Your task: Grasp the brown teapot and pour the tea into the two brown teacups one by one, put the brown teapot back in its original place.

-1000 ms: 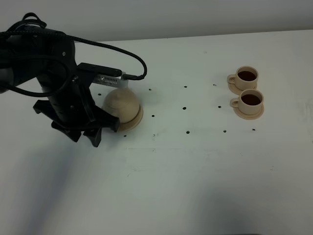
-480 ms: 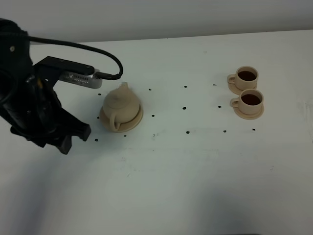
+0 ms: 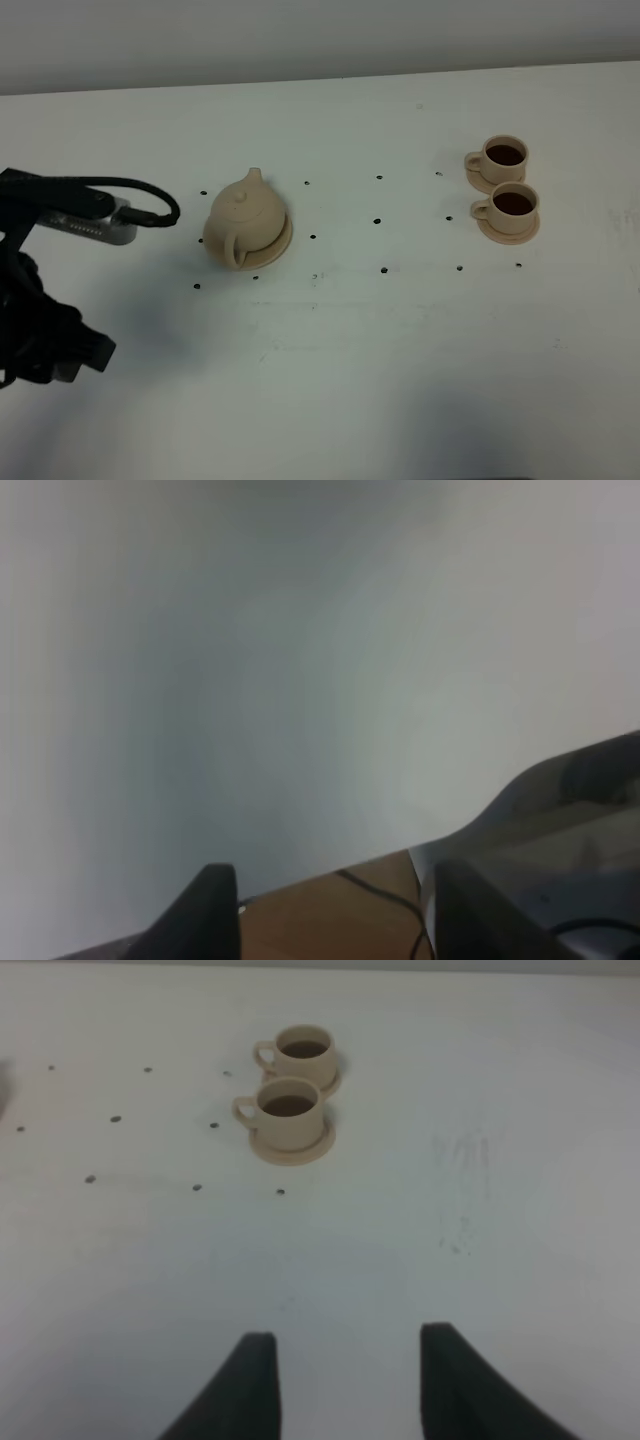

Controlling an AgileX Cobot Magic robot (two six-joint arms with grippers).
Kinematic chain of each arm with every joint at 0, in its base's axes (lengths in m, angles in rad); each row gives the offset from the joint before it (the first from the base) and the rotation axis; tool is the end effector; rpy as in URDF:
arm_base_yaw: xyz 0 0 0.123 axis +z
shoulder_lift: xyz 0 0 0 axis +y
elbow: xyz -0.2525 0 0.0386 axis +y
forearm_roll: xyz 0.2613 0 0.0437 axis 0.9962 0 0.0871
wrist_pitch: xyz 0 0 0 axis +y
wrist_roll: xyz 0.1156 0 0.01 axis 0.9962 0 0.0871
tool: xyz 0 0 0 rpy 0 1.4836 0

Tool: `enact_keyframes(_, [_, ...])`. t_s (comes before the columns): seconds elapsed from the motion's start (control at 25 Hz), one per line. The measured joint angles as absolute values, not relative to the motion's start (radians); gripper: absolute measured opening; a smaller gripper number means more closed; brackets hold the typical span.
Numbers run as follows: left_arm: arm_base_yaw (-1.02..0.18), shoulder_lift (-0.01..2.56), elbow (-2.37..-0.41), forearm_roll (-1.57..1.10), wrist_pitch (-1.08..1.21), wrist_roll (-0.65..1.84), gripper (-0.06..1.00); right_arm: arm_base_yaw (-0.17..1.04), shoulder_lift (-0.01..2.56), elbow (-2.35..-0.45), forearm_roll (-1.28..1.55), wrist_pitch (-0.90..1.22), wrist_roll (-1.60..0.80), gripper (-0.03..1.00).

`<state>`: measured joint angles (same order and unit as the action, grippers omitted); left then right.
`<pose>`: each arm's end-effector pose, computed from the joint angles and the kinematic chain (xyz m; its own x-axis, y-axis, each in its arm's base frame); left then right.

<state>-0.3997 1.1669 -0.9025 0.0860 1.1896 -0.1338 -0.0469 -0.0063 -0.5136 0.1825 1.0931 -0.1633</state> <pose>0.2094 -0.0784 0.2310 -0.9351 0.2851 -0.2107 0.2794 0.9585 0.0569 0.0547 0.0162 0.2749 -0.4515 -0.0564 -0.8905 -0.1325 0.9912 0.0043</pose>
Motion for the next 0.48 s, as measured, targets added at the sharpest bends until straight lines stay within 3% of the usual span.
enact_keyframes(0.2, [-0.357, 1.054, -0.792, 0.073, 1.190, -0.167, 0.47, -0.047, -0.006, -0.514, 0.183, 1.093, -0.163, 0.33])
enact_keyframes(0.48, [-0.173, 0.922, -0.621, 0.012, 1.113, -0.070, 0.47, -0.047, -0.006, -0.514, 0.183, 1.093, -0.163, 0.33])
